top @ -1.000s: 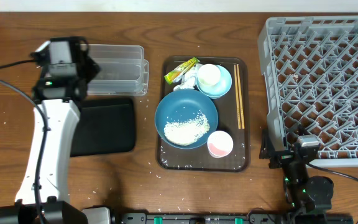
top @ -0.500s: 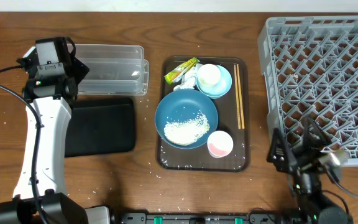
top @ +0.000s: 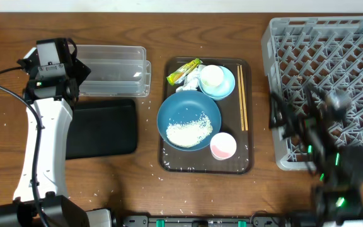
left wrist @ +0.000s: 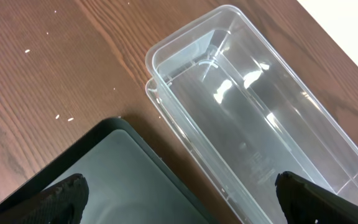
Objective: Sort waste into correct bins and load items into the dishwasher rack
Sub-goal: 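Reach the right gripper to the white paper cup and grasp it, then lift the white cup and carry it right over the dish rack, then lower the white cup upside down into the rack and open the right gripper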
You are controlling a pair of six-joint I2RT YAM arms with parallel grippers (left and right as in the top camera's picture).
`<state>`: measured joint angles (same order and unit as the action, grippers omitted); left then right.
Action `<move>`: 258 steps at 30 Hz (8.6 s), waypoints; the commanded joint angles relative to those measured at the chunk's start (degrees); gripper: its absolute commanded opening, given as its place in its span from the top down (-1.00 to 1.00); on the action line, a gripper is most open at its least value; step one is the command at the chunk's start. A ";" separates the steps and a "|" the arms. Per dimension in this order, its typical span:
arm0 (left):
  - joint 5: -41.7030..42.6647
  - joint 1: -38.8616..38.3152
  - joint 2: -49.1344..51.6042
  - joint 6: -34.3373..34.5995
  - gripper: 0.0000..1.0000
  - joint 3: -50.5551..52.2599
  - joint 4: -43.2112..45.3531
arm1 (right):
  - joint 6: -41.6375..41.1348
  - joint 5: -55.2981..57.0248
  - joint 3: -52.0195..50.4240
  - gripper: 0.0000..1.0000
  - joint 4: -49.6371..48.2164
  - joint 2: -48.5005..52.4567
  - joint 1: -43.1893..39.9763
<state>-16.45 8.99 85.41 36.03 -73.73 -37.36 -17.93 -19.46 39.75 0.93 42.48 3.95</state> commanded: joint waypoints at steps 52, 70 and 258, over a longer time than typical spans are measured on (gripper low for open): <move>-0.09 0.26 0.44 0.26 -0.98 0.35 -0.13 | 9.14 18.64 70.95 0.18 52.04 85.68 25.94; -0.09 0.26 0.44 0.26 -0.98 0.35 -0.13 | 7.69 19.26 74.75 0.97 56.13 79.03 23.93; -0.09 0.26 0.44 0.26 -0.98 0.35 -0.13 | 7.02 1.62 74.79 0.81 65.33 66.97 -23.71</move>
<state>-16.43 8.99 85.41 36.03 -73.71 -37.34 -16.97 -3.27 114.26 66.39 111.37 -22.55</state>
